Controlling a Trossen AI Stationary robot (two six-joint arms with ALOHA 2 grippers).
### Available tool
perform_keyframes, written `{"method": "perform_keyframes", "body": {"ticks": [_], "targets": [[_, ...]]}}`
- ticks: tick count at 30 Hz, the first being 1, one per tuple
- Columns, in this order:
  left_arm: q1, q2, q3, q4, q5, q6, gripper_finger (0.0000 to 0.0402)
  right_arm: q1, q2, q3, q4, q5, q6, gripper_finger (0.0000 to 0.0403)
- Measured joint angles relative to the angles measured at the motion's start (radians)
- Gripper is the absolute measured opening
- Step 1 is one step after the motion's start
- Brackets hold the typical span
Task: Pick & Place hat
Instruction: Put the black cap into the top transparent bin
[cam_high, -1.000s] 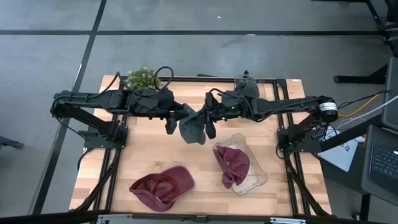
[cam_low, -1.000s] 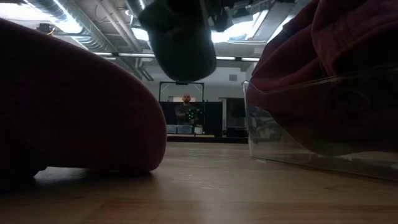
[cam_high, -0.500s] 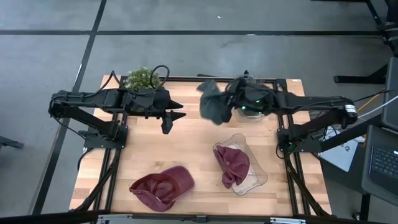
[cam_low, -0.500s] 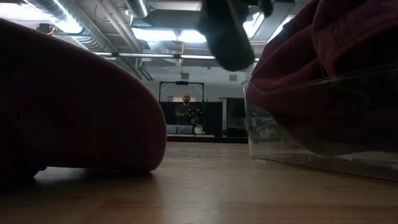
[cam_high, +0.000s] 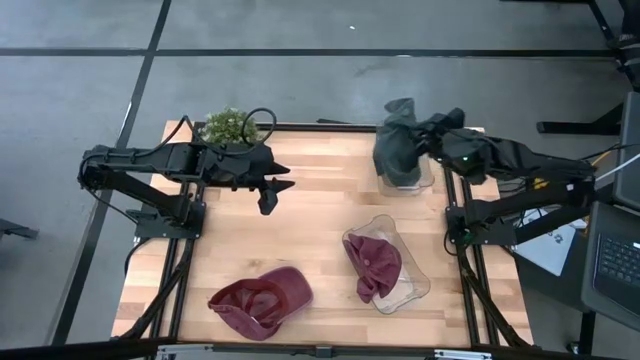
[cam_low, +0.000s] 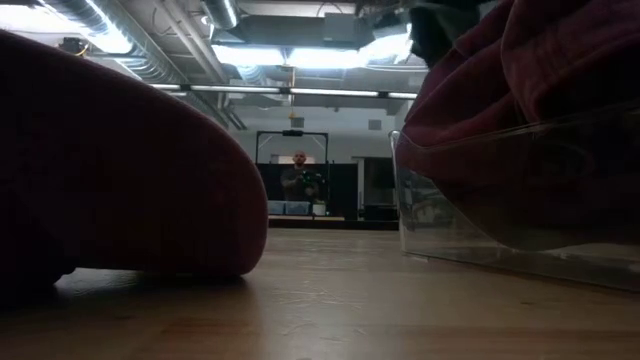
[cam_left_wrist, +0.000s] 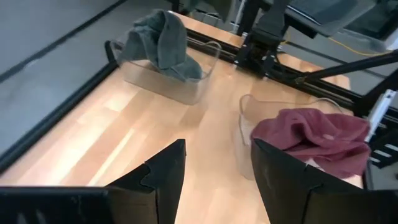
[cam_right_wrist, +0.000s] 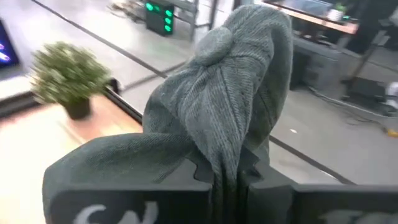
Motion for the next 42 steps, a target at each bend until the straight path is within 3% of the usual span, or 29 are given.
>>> {"method": "perform_keyframes", "body": {"ticks": [11, 18, 23, 34, 42], "targets": [[0.0, 0.0, 0.0, -0.001, -0.115, 0.063, 0.0178, -0.003, -0.058, -0.06, -0.316, 0.09, 0.038, 0.0011], [0.0, 0.0, 0.0, -0.001, -0.139, 0.048, 0.0177, -0.026, -0.078, -0.177, -0.368, 0.131, 0.1, 0.0011], [0.0, 0.001, 0.0, -0.004, -0.14, 0.047, 0.0177, -0.046, -0.104, -0.182, -0.429, 0.132, 0.123, 0.0011], [0.0, 0.001, 0.0, -0.006, -0.141, 0.054, 0.0177, -0.156, -0.077, -0.185, -0.421, 0.08, 0.092, 0.0011], [0.0, 0.001, 0.0, -0.006, -0.146, 0.09, 0.0177, -0.228, -0.056, -0.367, -0.172, 0.055, 0.006, 0.0011]]}}
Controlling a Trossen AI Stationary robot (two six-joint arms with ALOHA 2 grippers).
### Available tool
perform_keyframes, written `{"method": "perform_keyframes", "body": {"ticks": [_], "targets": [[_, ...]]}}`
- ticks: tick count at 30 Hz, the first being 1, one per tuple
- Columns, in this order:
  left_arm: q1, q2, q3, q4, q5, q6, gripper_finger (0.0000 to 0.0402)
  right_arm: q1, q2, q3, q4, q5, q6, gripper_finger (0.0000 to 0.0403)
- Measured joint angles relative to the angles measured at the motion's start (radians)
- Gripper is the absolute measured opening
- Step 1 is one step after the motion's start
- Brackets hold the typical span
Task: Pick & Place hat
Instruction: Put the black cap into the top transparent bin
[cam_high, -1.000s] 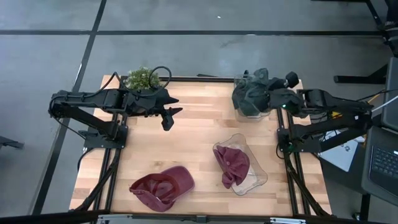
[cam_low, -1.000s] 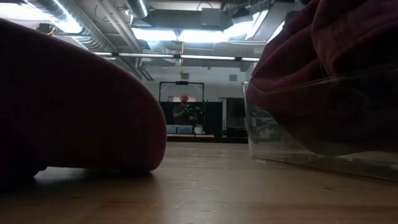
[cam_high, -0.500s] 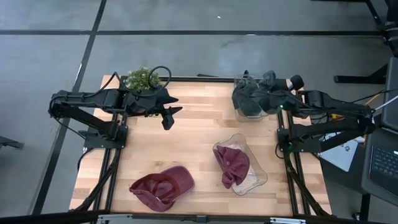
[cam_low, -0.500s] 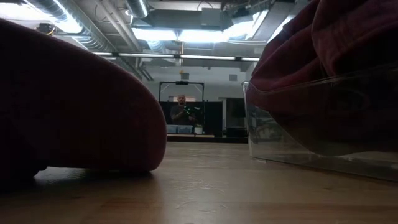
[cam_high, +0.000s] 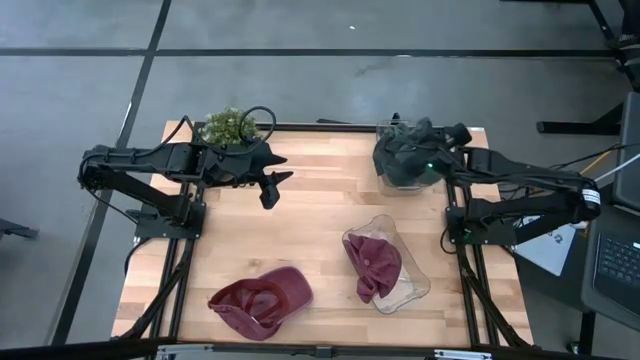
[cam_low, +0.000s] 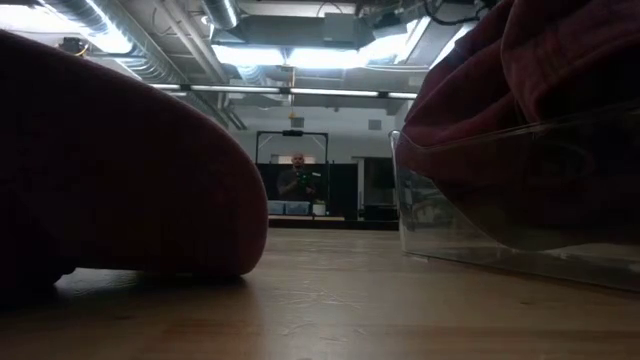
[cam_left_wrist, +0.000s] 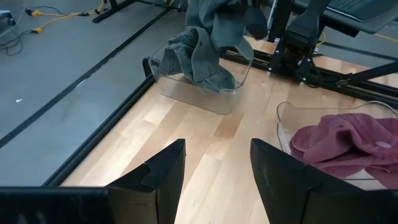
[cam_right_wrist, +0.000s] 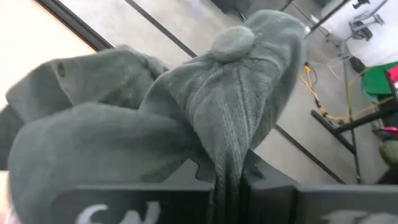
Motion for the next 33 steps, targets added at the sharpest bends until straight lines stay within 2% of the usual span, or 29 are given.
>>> {"method": "perform_keyframes", "body": {"ticks": [6, 10, 13, 18, 26, 33], "targets": [[0.0, 0.0, 0.0, 0.0, -0.019, 0.0, 0.0175, -0.047, 0.0, -0.1, 0.289, -0.089, -0.104, 0.0011], [0.0, 0.0, 0.0, 0.0, -0.02, -0.001, 0.0174, -0.084, 0.02, -0.114, 0.389, -0.139, -0.126, 0.0011], [0.0, 0.0, 0.0, 0.0, -0.02, -0.015, 0.0174, -0.112, 0.047, -0.114, 0.429, -0.15, -0.149, 0.0011], [0.0, 0.0, 0.0, 0.0, -0.02, -0.018, 0.0174, -0.16, 0.097, -0.114, 0.485, -0.277, -0.153, 0.0011], [0.0, 0.0, 0.0, 0.0, -0.019, -0.019, 0.0174, -0.197, 0.161, -0.114, 0.632, -0.409, -0.117, 0.0011], [0.0, 0.0, 0.0, 0.0, -0.019, -0.019, 0.0174, -0.221, 0.162, -0.114, 0.547, -0.441, 0.017, 0.0012]]}}
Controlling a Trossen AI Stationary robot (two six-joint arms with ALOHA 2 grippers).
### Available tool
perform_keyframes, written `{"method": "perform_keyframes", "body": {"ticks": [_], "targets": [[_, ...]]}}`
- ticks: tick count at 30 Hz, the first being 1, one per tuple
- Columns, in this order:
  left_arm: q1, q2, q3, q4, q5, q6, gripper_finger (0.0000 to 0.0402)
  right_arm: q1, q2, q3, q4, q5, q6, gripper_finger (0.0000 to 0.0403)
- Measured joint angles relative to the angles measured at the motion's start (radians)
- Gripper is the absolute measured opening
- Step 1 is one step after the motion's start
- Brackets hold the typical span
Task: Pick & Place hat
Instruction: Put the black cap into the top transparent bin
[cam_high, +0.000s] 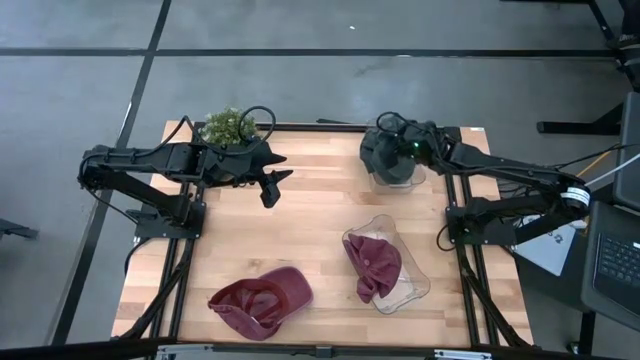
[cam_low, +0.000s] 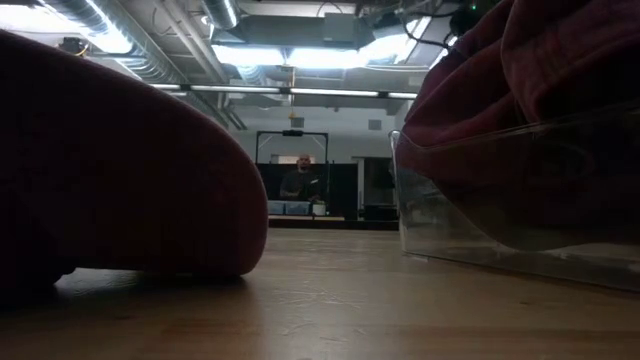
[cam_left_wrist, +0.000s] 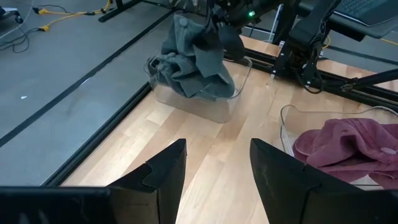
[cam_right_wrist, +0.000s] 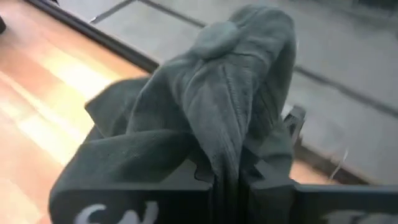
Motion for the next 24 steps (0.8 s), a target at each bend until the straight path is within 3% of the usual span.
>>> {"method": "perform_keyframes", "body": {"ticks": [8, 15, 21, 24], "targets": [[0.0, 0.0, 0.0, 0.0, 0.0, 0.001, 0.0174, -0.029, 0.0, 0.0, -0.105, -0.008, 0.053, 0.0012], [0.0, 0.0, 0.0, 0.0, 0.0, 0.002, 0.0174, -0.04, 0.0, 0.0, -0.092, -0.039, 0.038, 0.0021], [0.0, 0.0, 0.0, 0.0, 0.0, 0.002, 0.0174, -0.04, 0.0, 0.0, 0.007, -0.165, -0.013, 0.0082], [0.0, 0.0, 0.0, 0.0, 0.0, 0.001, 0.0174, -0.04, -0.004, 0.0, 0.034, -0.174, -0.033, 0.0126]]}}
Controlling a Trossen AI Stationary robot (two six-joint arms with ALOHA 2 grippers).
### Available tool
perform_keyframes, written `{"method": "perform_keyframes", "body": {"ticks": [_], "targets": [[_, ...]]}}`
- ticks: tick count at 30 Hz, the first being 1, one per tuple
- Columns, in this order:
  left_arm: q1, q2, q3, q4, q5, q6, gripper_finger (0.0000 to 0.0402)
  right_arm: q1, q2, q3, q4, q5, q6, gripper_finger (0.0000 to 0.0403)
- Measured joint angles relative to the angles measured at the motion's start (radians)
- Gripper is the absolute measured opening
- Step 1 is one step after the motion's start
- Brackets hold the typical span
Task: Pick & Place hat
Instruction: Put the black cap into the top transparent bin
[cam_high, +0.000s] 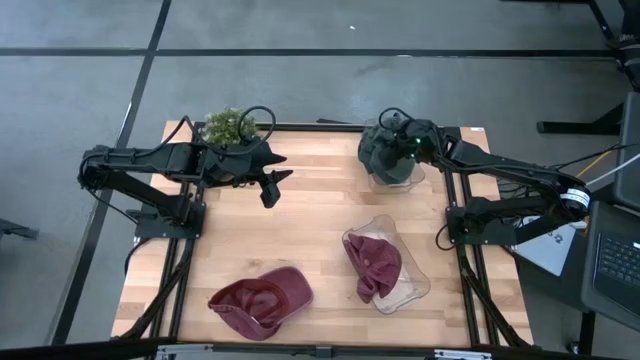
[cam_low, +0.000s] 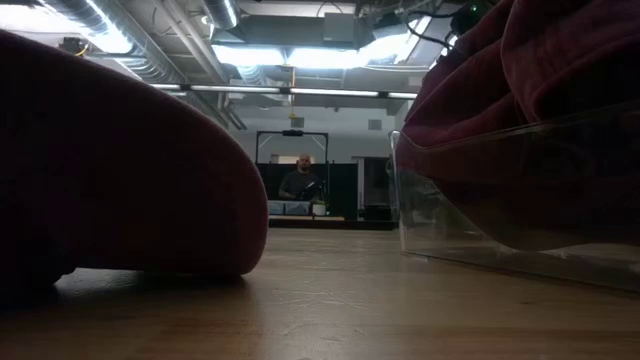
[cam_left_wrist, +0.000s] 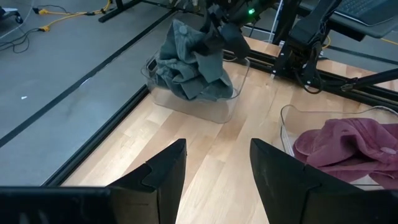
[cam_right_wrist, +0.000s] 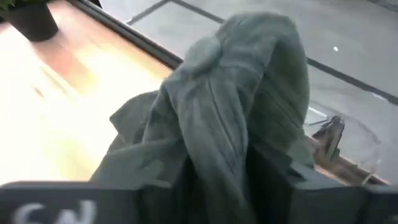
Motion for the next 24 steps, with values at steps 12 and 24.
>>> {"method": "perform_keyframes", "body": {"ticks": [12, 24], "targets": [[0.0, 0.0, 0.0, 0.0, 0.0, -0.001, 0.0174, -0.043, -0.078, 0.157, -0.133, 0.002, -0.003, 0.0269], [0.0, 0.0, 0.0, 0.0, 0.0, -0.002, 0.0174, -0.044, -0.082, 0.231, -0.353, -0.002, 0.025, 0.0054]]}}
